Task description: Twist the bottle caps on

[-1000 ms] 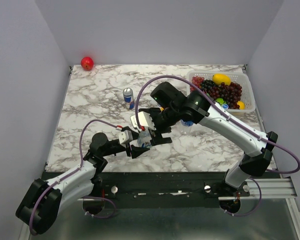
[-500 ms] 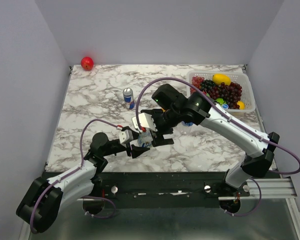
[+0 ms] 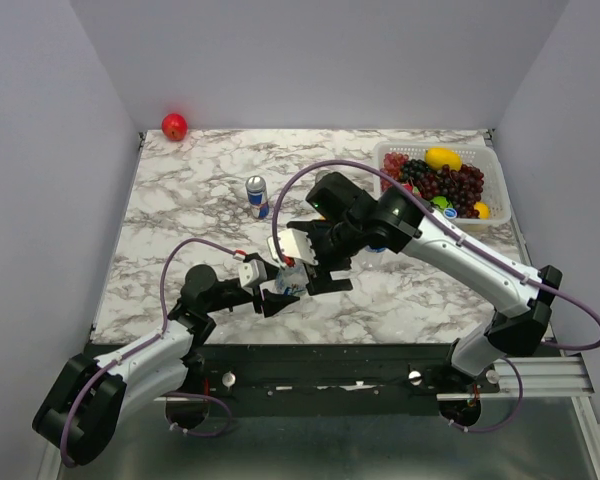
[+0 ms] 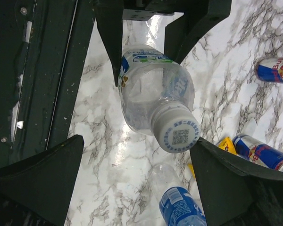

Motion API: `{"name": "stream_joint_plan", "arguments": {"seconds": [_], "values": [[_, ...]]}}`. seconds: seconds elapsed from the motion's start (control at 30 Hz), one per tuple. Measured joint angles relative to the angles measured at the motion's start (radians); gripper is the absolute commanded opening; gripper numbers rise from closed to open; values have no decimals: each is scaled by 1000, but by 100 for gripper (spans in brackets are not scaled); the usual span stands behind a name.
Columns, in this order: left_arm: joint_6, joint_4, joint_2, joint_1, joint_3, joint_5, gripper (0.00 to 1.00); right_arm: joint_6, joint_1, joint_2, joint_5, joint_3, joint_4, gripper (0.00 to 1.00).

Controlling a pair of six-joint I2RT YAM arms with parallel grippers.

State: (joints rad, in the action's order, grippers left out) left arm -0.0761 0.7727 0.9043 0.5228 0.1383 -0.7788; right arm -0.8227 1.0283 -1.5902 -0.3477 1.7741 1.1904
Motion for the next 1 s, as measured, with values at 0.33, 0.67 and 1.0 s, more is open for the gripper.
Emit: {"name": "stream_joint_plan", "arguments": {"seconds": [0.33,0.67,1.0], "values": [[-4,35,0,-18,0,18,0,41,0,35,26,-59,113,98],[19,18,-3,-18,0,-12,0,94,-63,16,35,173,58,100],[28,-30,-2,-17,10,-55,0,-45,-46,11,-103,122,-68,100]]}}
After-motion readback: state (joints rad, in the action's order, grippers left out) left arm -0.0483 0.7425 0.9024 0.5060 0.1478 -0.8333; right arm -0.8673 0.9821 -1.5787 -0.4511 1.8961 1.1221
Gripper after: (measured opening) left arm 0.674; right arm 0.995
